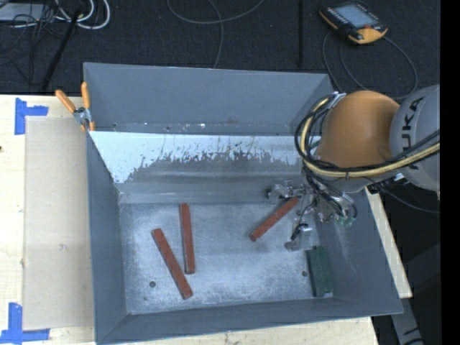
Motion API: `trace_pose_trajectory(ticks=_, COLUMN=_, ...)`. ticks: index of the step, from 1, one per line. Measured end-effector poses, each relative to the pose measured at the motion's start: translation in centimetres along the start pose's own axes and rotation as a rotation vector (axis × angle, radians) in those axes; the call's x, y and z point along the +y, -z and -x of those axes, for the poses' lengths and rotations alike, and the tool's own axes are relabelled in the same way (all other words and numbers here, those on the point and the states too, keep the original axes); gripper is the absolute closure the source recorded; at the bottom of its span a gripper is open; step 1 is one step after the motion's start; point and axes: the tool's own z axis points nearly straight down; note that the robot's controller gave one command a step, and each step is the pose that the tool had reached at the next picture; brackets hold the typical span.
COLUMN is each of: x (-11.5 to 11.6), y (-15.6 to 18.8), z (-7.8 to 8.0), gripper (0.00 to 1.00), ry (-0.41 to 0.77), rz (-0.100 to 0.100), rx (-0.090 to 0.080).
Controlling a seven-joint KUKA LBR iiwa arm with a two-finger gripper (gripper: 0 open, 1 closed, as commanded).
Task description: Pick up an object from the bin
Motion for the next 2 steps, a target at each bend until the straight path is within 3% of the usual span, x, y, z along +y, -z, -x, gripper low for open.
trace_pose_trajectory(ticks=1, x=5.5, y=-5.7, z=1.0, gripper=0.00, ry=-0.035, rz=0.002, rx=0.004)
trace_pose_trajectory(ticks=2, x=3.3, y=-7.3, z=1.6, gripper=0.00, ry=0.015, rz=0.008, rx=0.007)
